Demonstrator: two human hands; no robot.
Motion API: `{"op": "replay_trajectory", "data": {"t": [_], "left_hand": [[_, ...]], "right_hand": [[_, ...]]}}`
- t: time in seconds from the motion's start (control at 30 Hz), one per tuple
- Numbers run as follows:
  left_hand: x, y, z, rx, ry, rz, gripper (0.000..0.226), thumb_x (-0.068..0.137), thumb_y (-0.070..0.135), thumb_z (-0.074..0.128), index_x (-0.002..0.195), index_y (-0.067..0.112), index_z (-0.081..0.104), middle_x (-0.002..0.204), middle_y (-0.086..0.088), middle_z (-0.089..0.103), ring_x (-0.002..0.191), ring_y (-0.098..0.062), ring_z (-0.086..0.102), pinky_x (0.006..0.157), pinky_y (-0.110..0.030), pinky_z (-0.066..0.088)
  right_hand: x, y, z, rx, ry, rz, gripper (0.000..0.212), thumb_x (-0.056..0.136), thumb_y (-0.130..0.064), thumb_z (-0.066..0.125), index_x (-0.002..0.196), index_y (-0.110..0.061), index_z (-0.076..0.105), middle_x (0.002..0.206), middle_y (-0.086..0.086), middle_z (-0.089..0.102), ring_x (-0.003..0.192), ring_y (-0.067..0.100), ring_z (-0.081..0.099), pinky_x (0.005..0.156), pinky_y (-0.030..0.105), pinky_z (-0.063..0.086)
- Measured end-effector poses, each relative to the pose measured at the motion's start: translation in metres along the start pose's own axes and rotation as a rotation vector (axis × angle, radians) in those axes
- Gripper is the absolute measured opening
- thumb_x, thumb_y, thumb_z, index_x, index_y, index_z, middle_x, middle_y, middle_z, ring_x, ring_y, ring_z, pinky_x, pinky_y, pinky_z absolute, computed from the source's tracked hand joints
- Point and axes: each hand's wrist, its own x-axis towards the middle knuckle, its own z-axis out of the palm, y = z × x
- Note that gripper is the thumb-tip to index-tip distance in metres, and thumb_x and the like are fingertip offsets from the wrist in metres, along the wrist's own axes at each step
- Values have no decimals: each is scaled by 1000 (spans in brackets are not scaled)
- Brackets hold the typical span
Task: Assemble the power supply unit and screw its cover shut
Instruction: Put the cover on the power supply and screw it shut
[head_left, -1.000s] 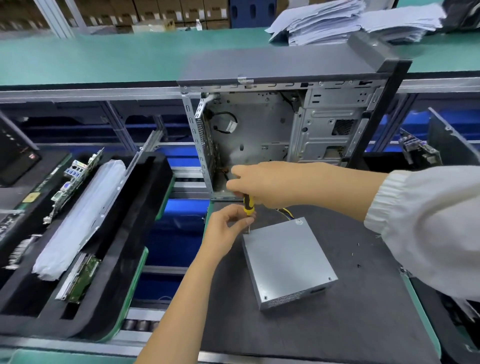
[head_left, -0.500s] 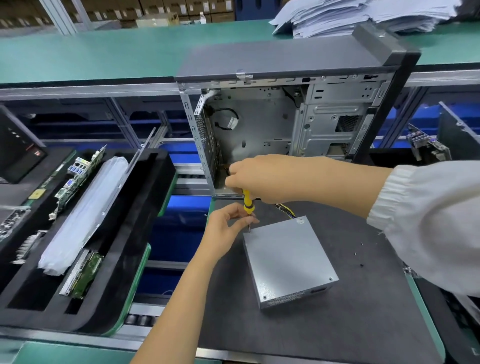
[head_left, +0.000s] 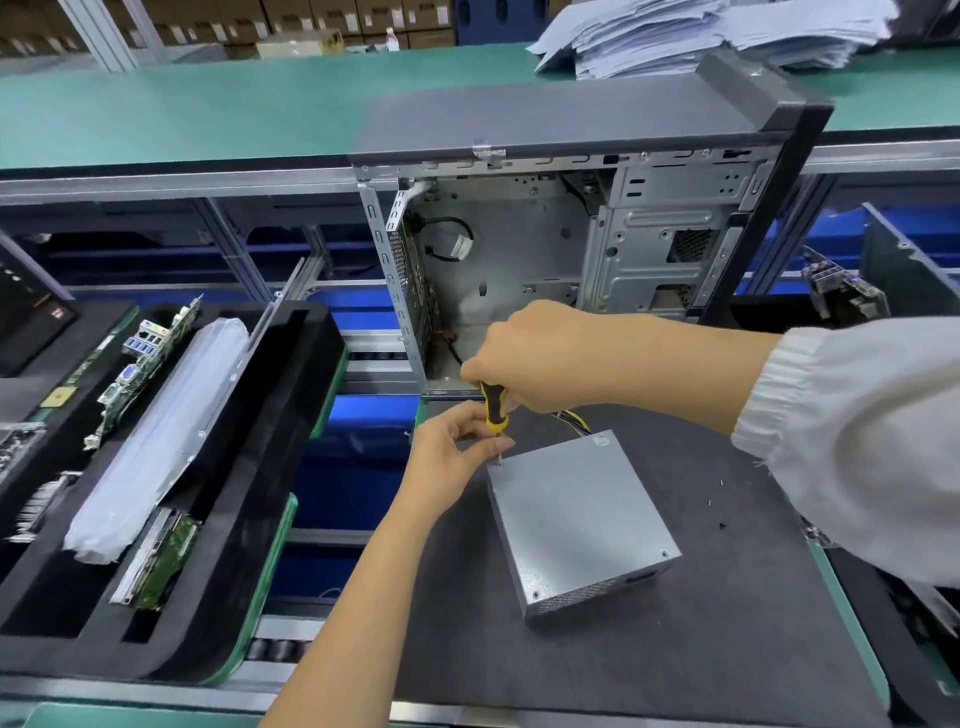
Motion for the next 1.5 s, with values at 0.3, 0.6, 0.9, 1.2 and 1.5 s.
{"op": "replay_trajectory", "data": {"t": [0.3,0.6,0.9,1.2,1.5], "left_hand": [[2,2,-3,9,-22,29,26,84,7,74,79,32,67,83,6,76,89,-12,72,94,-40,53],[21,43,51,304,-60,361,13,80,7,77,90,15,78,84,8,75,82,-9,68,76,-27,53],[34,42,103,441,79,151,16,90,11,66,105,15,69,105,3,66,100,-16,60,85,-31,48],[17,19,112,518,34,56,9,94,17,61,97,21,69,98,7,66,95,-11,59,85,-26,45],[-2,10,116,624,17,75,38,88,42,66,122,23,63,114,13,63,109,-16,54,103,-32,38]], "right_hand": [[9,1,-3,57,-17,75,22,85,-30,61,76,-18,44,61,-4,33,54,21,42,46,24,27],[-66,24,56,180,-286,255,9,87,-22,48,92,-15,48,75,1,41,67,25,45,47,27,27],[-157,26,214,969,-117,839,22,81,-19,70,65,-17,56,70,2,58,73,26,59,69,33,49],[-170,21,266,1137,-59,978,18,79,-20,75,70,-11,63,69,5,64,59,17,57,62,30,49],[-163,26,259,1004,-184,845,15,85,-20,65,72,-17,58,83,8,66,75,25,62,68,32,50]]}}
